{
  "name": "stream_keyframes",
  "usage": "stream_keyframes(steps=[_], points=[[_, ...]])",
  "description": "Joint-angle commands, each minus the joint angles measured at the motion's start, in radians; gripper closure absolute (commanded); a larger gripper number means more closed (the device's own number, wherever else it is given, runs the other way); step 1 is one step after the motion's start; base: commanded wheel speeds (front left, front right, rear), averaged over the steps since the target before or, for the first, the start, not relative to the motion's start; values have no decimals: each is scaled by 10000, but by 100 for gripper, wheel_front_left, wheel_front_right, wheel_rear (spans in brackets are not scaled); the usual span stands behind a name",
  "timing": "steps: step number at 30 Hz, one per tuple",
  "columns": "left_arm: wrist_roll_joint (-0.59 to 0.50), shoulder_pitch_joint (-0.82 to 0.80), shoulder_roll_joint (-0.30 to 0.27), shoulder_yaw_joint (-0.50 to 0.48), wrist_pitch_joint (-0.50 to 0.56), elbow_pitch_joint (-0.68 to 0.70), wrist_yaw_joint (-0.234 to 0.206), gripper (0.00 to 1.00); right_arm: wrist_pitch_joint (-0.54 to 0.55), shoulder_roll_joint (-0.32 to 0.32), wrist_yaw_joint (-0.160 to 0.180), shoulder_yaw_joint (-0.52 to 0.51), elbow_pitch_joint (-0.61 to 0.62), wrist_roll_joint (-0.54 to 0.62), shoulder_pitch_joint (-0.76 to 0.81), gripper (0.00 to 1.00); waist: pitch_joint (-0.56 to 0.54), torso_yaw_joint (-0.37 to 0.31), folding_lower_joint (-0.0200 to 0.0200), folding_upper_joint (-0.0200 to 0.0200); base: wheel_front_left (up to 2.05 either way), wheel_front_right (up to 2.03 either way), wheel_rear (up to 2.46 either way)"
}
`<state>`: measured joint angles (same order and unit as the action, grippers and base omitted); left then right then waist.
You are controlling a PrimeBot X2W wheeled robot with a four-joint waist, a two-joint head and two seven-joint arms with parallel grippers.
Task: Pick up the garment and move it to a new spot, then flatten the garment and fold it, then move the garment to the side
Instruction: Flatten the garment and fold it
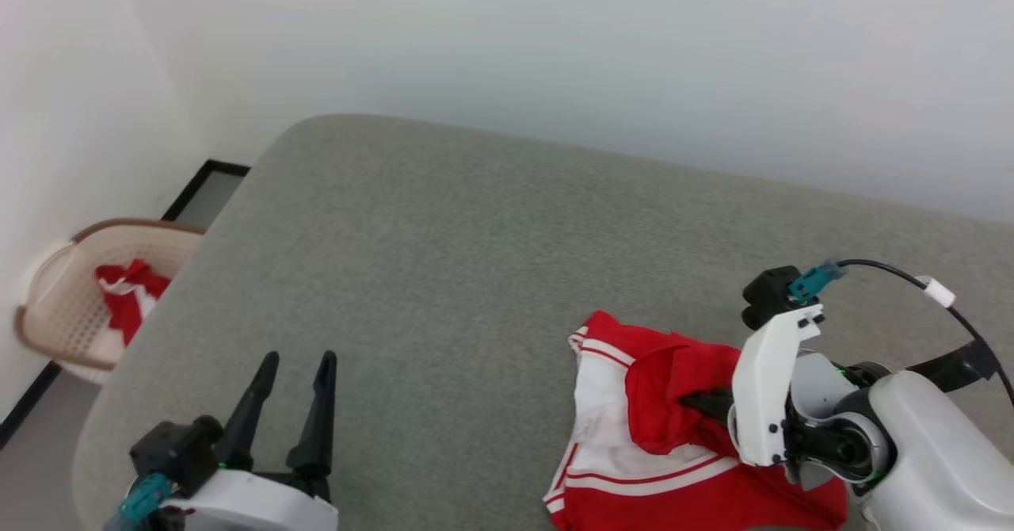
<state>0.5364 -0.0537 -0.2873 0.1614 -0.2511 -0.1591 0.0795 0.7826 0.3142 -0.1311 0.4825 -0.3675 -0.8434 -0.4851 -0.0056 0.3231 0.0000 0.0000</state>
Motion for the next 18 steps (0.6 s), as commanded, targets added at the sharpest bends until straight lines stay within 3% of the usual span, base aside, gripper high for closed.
stream_keyframes(steps=[1, 13, 14, 16, 17, 18], points=[[-23, -115, 31, 24, -41, -48, 52, 0, -127, -68, 8, 74, -157, 39, -157, 100, 112, 270, 0, 0, 0, 0, 0], [65, -440, 281, 56, -105, -432, 143, 0, -933, -611, 7, 1103, -1739, -116, -862, 100, 366, 556, 0, 0, 0, 0, 0], [64, -446, 289, 39, -109, -455, 155, 0, -992, -613, 7, 1199, -1819, -155, -914, 74, 373, 544, 0, 0, 0, 0, 0], [92, -444, 301, 10, -114, -485, 170, 0, -1104, -620, 7, 1387, -1904, -213, -1018, 52, 377, 501, 0, 0, 0, 0, 0], [91, -442, 295, -22, -116, -494, 178, 0, -1147, -618, 7, 1472, -1930, -281, -1058, 16, 374, 462, 0, 0, 0, 0, 0], [91, -435, 293, -55, -119, -504, 188, 0, -1144, -599, 7, 1553, -1955, -348, -1099, 0, 365, 422, 0, 0, 0, 0, 0]])
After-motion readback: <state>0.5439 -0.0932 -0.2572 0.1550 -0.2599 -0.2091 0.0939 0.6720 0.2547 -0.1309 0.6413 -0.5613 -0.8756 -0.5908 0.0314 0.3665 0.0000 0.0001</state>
